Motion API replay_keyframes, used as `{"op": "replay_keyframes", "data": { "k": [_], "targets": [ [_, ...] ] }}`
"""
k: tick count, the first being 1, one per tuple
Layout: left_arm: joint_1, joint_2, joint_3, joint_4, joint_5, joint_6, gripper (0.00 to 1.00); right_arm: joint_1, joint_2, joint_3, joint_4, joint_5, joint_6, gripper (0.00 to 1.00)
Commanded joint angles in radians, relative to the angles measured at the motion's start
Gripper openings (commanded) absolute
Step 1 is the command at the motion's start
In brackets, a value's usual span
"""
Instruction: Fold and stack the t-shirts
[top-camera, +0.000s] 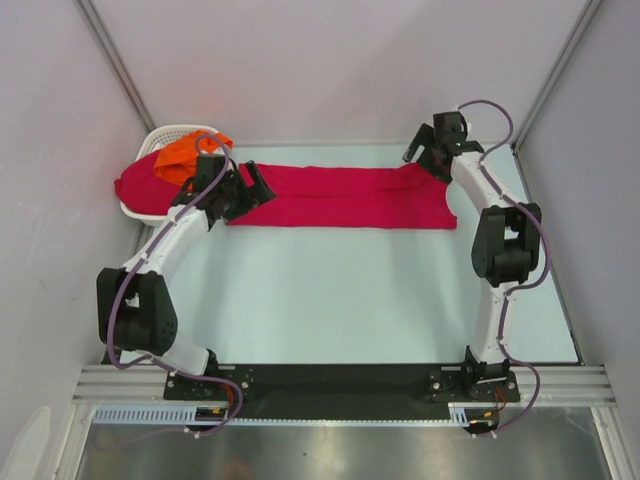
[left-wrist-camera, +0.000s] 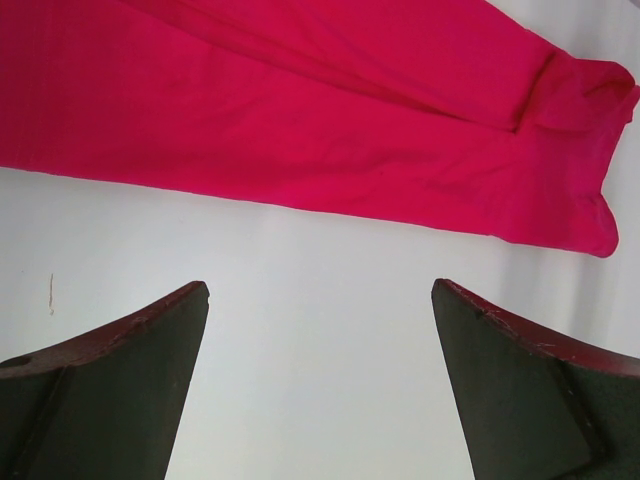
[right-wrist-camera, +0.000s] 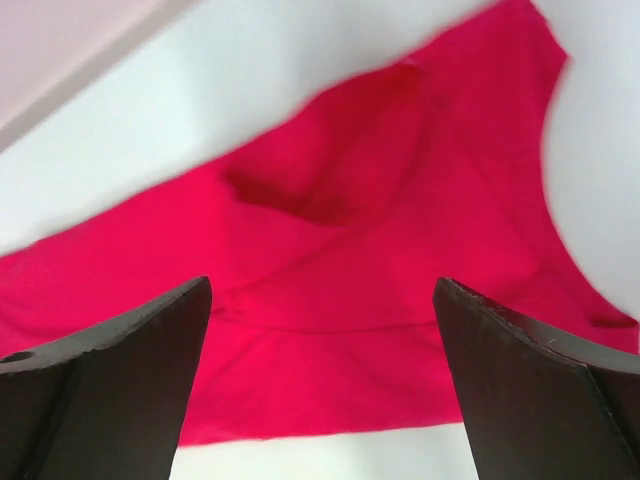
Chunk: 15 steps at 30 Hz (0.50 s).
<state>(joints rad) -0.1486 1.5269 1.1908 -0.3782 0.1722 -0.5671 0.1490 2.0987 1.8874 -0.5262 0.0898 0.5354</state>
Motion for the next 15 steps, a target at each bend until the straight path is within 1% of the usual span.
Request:
{"op": "replay_keyframes", "data": {
  "k": [1, 9, 15],
  "targets": [
    [-0.006, 0.009, 0.004, 0.028, 0.020, -0.002, 1.00, -0.032, 0.027, -0.102, 0.086, 0.010, 0.089, 1.00],
    [-0.006, 0.029, 0.039, -0.010, -0.010, 0.015, 1.00, -0.025, 0.178, -0.001, 0.098, -0.030, 0.110, 1.00],
    [-0.005, 0.047, 0.062, -0.024, -0.008, 0.016, 1.00, -0.019, 0.239, 0.042, 0.150, -0.062, 0.136, 1.00]
  ]
}}
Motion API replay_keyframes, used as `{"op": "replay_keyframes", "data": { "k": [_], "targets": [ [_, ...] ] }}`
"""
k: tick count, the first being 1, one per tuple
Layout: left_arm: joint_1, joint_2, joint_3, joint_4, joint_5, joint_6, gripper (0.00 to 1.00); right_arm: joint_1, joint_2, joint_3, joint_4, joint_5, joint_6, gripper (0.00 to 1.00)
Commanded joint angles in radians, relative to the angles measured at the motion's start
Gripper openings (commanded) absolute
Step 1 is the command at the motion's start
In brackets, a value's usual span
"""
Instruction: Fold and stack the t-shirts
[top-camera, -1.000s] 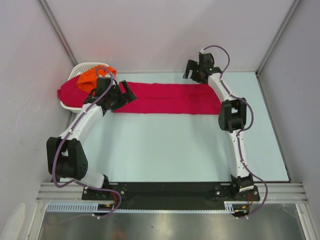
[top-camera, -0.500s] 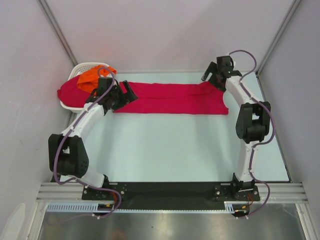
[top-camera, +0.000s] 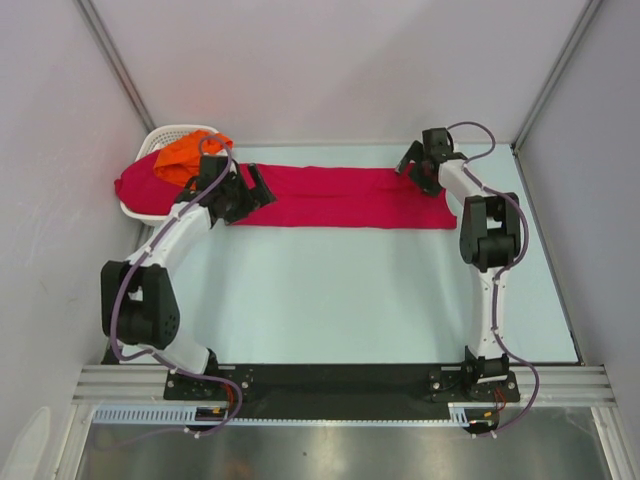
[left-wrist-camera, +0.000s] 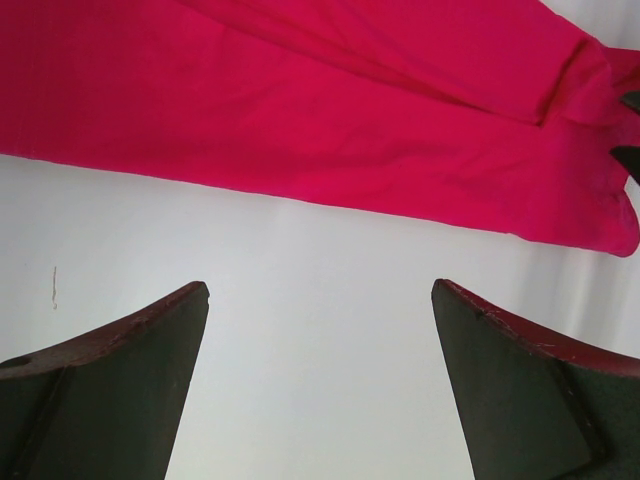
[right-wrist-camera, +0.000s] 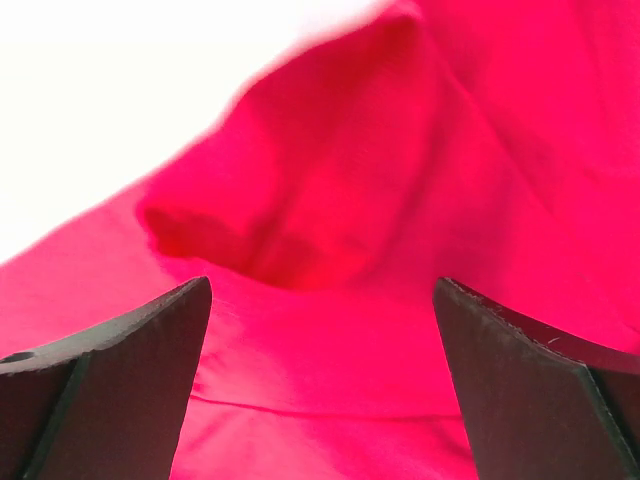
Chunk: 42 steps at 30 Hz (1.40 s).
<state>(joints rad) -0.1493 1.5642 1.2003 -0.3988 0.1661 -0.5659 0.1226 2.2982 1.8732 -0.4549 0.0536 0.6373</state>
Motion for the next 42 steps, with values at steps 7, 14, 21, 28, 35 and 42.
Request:
{"op": "replay_keyframes", "data": {
  "k": [7, 14, 21, 28, 35, 42],
  "targets": [
    [-0.006, 0.045, 0.079, -0.014, -0.004, 0.017, 1.00, 0.026, 0.116, 0.147, 0.110, -0.037, 0.038, 0.99],
    [-0.004, 0.082, 0.119, -0.026, 0.006, 0.024, 1.00, 0.041, 0.193, 0.270, 0.171, -0.044, 0.035, 0.99],
    [-0.004, 0.120, 0.125, -0.015, 0.007, 0.017, 1.00, 0.072, 0.259, 0.379, 0.220, -0.089, -0.013, 1.00],
    [-0.003, 0.187, 0.177, -0.014, 0.000, 0.027, 1.00, 0.071, 0.299, 0.435, 0.191, -0.132, -0.030, 1.00],
    [0.001, 0.287, 0.272, -0.037, -0.030, 0.083, 1.00, 0.011, 0.074, 0.484, 0.084, -0.236, -0.131, 1.00],
    [0.001, 0.281, 0.343, -0.002, 0.042, 0.147, 1.00, -0.001, -0.410, -0.127, 0.129, -0.183, -0.225, 1.00]
  ]
}}
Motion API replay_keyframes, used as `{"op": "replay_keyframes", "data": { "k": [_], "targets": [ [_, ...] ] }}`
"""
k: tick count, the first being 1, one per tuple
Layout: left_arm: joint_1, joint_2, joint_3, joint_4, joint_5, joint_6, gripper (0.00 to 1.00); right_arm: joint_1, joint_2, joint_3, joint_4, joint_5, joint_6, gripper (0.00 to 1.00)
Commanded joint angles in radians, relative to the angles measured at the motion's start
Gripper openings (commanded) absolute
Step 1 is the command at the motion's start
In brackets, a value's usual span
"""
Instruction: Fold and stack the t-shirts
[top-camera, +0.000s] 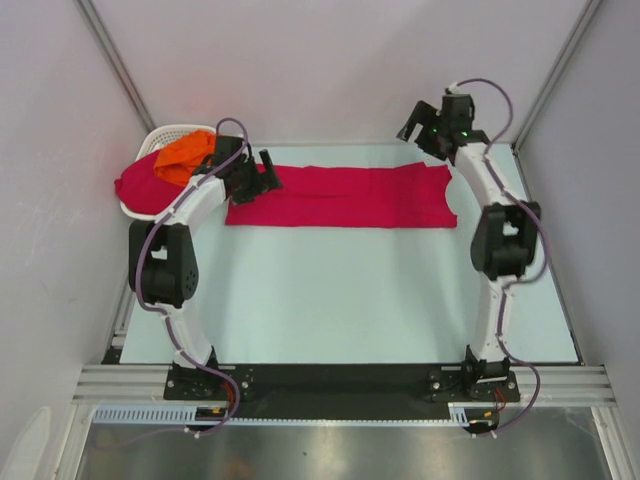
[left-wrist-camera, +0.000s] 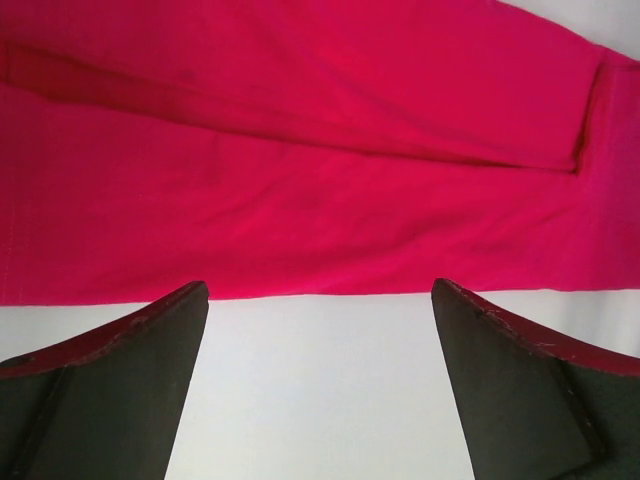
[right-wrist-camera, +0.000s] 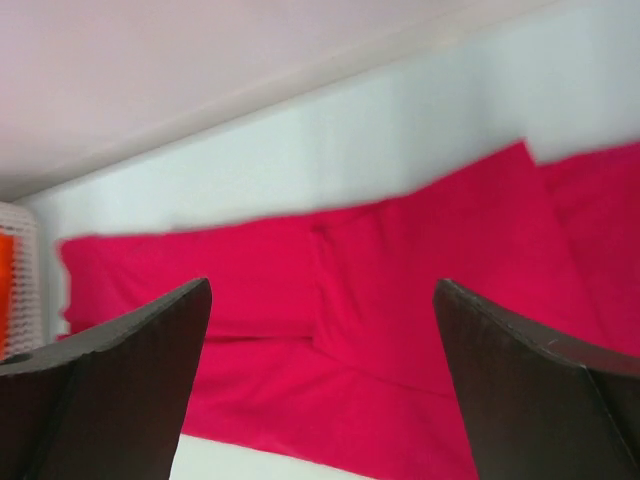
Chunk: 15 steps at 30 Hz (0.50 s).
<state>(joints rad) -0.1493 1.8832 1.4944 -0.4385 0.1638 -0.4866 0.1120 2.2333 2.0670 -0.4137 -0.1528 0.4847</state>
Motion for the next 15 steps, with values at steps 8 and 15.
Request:
{"op": "replay_keyframes", "data": {
  "k": [8, 15],
  "targets": [
    [0.001, -0.092, -0.014, 0.161, 0.089, 0.137, 0.99, 0.009, -0.577, -0.743, 0.164, 0.093, 0.063, 1.00],
    [0.001, -0.105, 0.033, 0.061, 0.017, 0.193, 1.00, 0.025, -0.577, -0.725, 0.109, 0.134, 0.107, 1.00]
  ]
}}
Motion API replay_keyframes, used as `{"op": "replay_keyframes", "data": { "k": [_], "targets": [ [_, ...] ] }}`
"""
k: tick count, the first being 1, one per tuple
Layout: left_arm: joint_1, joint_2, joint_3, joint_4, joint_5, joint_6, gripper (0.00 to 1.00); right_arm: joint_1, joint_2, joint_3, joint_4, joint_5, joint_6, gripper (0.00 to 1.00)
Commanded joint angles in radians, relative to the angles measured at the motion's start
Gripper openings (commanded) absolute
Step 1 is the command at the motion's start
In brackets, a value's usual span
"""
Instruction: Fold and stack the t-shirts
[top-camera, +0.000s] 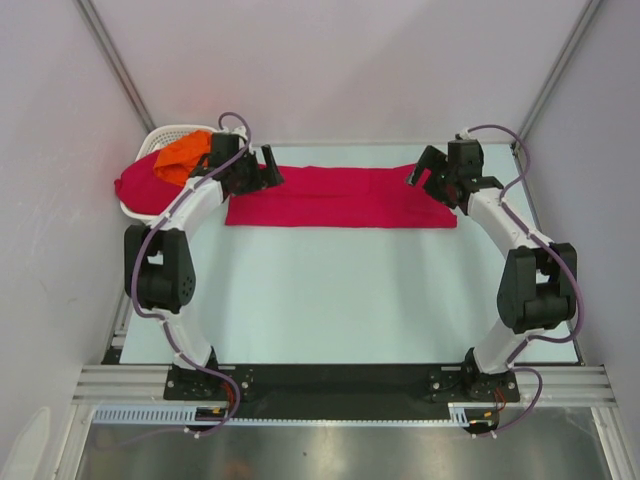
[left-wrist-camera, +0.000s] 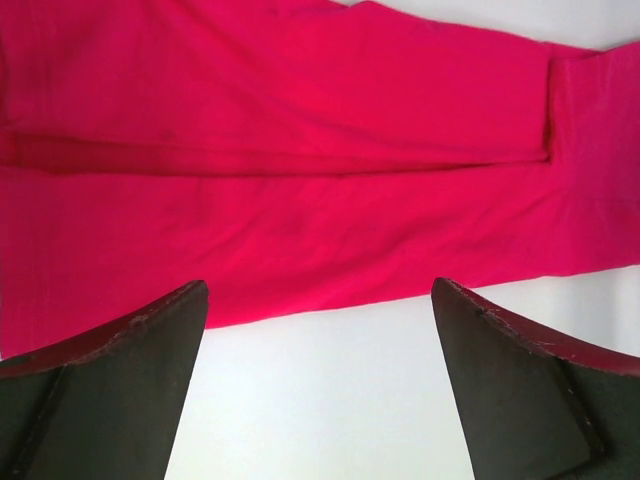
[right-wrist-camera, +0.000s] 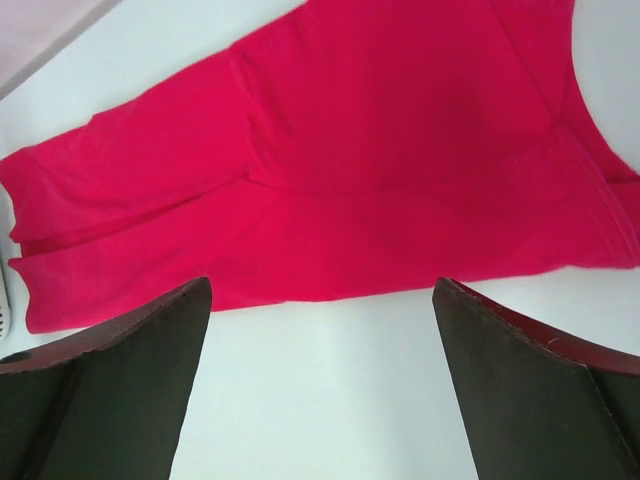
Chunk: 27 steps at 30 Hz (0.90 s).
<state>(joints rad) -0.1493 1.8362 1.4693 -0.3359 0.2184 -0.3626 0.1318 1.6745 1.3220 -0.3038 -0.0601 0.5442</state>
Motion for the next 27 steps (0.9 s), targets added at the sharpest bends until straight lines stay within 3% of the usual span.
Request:
{"op": "replay_keyframes", "data": {
  "k": [1, 4, 6, 7, 8, 10, 12, 13, 15, 22, 27],
  "targets": [
    [0.002, -0.066, 0.072, -0.064, -0.077, 0.086, 1.00, 0.002, -0.012, 0.023, -0.014, 0.043, 0.063, 1.00],
    [0.005, -0.086, 0.098, -0.193, -0.175, 0.088, 1.00, -0.059, -0.025, 0.010, -0.096, 0.040, 0.189, 1.00],
    [0.013, -0.126, 0.097, -0.285, -0.182, 0.000, 1.00, -0.165, -0.057, -0.128, -0.014, -0.137, 0.366, 1.00],
    [0.026, -0.146, 0.053, -0.285, -0.086, -0.018, 1.00, -0.196, -0.097, -0.204, 0.248, -0.337, 0.431, 1.00],
    [0.030, -0.202, 0.021, -0.246, -0.070, -0.038, 0.99, -0.221, -0.111, -0.374, 0.422, -0.407, 0.504, 1.00],
    [0.031, -0.256, -0.076, -0.184, -0.068, -0.044, 1.00, -0.261, -0.117, -0.438, 0.674, -0.507, 0.516, 1.00],
    [0.037, -0.270, -0.110, -0.112, -0.086, -0.006, 1.00, -0.268, -0.073, -0.303, 0.497, -0.509, 0.401, 1.00],
    [0.046, -0.259, -0.089, -0.112, -0.077, 0.014, 1.00, -0.259, -0.050, -0.240, 0.244, -0.451, 0.267, 1.00],
    [0.053, -0.206, -0.044, -0.138, -0.047, 0.060, 1.00, -0.220, -0.018, -0.125, 0.091, -0.361, 0.197, 1.00],
    [0.057, -0.043, 0.171, -0.250, -0.134, 0.148, 1.00, -0.017, -0.016, -0.100, 0.130, -0.087, 0.304, 1.00],
    [0.056, -0.045, 0.154, -0.180, -0.085, 0.396, 1.00, 0.054, 0.095, 0.064, 0.007, 0.058, 0.301, 1.00]
  ]
}}
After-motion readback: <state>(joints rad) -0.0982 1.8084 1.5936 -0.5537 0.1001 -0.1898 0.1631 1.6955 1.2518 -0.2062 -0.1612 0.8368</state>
